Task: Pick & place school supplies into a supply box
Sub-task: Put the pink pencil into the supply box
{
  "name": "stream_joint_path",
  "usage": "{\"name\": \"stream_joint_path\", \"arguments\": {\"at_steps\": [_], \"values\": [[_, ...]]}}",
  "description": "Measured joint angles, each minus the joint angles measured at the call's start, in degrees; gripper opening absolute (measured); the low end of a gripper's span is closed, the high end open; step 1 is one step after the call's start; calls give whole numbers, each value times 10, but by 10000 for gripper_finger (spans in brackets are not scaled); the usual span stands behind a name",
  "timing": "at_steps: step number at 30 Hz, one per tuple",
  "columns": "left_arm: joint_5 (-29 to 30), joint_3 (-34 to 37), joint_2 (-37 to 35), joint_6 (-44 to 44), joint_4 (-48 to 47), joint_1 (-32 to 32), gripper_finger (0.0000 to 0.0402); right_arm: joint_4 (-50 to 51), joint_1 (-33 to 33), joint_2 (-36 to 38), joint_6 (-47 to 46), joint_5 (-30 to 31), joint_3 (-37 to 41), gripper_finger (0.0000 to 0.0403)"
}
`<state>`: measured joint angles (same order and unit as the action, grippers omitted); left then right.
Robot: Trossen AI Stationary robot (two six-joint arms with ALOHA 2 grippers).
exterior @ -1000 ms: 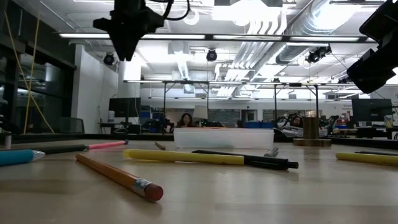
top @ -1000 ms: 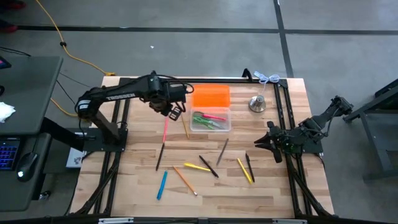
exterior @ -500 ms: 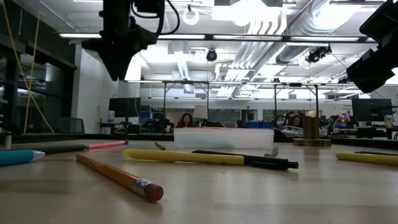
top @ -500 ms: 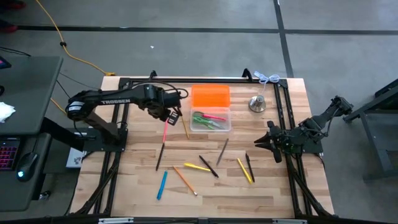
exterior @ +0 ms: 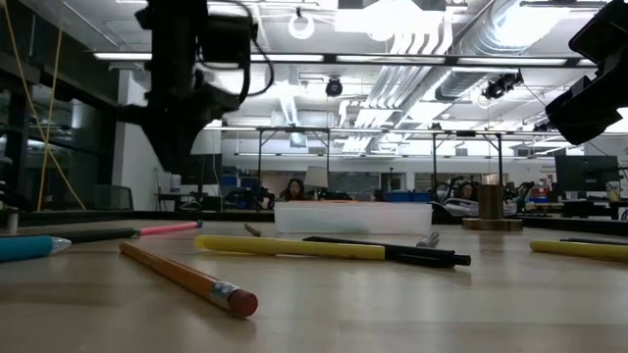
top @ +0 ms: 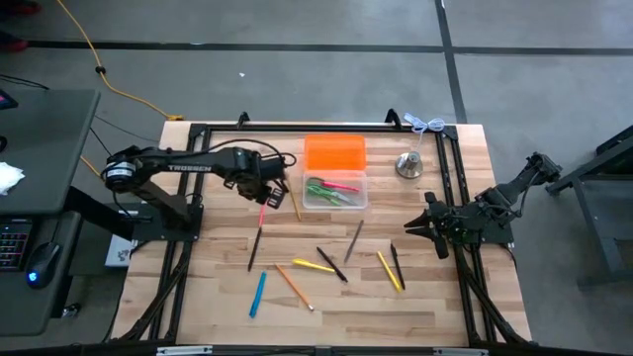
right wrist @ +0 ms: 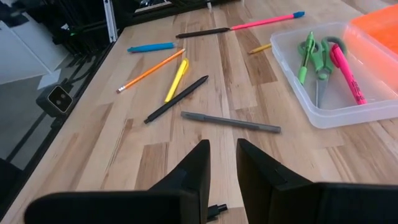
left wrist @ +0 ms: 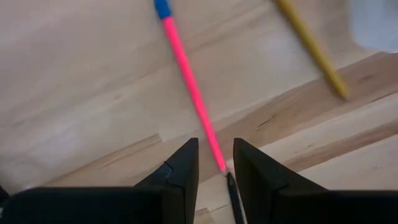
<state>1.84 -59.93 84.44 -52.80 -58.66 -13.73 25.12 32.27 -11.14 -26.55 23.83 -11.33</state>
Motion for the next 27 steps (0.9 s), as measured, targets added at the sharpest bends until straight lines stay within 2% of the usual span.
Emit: {"name": "stream_joint_path", "arguments": {"at_steps": [6, 13, 27], "values": [[-13, 42, 0, 17, 49, -33, 129, 0, 0, 0, -4, -7, 0, 55], [-40, 53, 0, 52, 102, -60, 129, 0, 0, 0, -4, -10, 0, 55], [-24, 53, 1, 61, 118, -99, 129, 0, 0, 0, -4, -3, 0, 55]]}}
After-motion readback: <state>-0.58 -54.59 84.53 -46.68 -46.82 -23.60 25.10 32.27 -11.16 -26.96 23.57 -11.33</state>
